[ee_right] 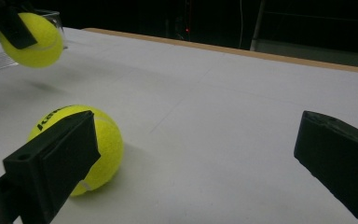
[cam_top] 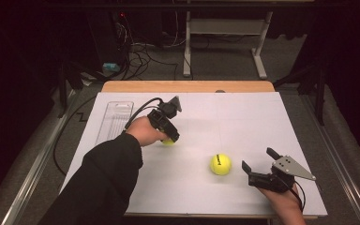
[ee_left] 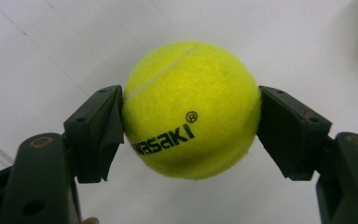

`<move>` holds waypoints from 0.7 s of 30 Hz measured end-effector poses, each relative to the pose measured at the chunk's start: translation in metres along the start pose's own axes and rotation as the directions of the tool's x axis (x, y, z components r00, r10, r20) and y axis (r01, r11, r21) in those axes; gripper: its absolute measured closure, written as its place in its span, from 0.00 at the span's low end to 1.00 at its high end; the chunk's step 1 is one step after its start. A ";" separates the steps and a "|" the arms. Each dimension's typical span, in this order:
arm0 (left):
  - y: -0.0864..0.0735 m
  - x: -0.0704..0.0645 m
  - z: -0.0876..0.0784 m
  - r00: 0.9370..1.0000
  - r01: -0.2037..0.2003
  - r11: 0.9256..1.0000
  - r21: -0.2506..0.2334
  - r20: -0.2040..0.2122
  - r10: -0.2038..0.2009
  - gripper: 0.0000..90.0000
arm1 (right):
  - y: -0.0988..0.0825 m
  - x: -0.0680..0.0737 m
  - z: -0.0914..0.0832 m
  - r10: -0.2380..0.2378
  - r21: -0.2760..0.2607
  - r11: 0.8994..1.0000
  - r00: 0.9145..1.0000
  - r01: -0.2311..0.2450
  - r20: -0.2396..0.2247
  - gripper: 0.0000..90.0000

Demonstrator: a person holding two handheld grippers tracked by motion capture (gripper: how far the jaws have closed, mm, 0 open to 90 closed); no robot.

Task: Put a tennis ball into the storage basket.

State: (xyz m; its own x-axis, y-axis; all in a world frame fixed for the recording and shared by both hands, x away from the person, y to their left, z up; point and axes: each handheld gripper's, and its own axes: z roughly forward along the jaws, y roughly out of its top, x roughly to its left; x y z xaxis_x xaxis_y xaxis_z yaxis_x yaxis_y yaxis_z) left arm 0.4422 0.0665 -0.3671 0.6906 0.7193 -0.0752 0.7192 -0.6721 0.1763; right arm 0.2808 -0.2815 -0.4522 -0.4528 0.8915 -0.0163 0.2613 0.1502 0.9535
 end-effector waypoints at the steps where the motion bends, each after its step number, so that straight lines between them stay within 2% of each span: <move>1: -0.004 -0.001 -0.001 1.000 -0.006 1.000 0.005 -0.001 0.006 0.30 | 0.000 0.000 0.000 -0.002 0.001 1.000 1.000 0.002 0.000 0.00; 4: -0.013 -0.002 -0.004 1.000 -0.011 1.000 0.007 -0.005 0.011 0.30 | 0.000 0.000 0.000 -0.006 0.001 1.000 1.000 0.006 0.000 0.00; 15: -0.044 -0.003 -0.011 0.999 -0.024 0.999 0.037 0.027 0.023 0.30 | 0.000 0.002 0.001 -0.010 0.007 1.000 1.000 0.010 0.000 0.00; 17: -0.050 -0.004 -0.013 1.000 -0.025 0.999 0.043 0.017 0.025 0.30 | 0.000 0.002 0.001 -0.010 0.007 1.000 1.000 0.010 0.001 0.00; 21: -0.059 -0.004 -0.016 0.999 -0.026 0.999 0.044 0.026 0.025 0.30 | 0.000 0.002 0.001 -0.011 0.007 1.000 1.000 0.011 0.002 0.00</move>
State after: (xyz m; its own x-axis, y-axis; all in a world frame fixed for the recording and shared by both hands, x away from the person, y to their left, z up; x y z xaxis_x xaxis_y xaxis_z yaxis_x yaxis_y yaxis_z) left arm 0.3953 0.1059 -0.3618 0.7102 0.6974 -0.0960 0.7035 -0.6977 0.1353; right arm 0.2810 -0.2790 -0.4530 -0.4543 0.8905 -0.0269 0.2622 0.1624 0.9513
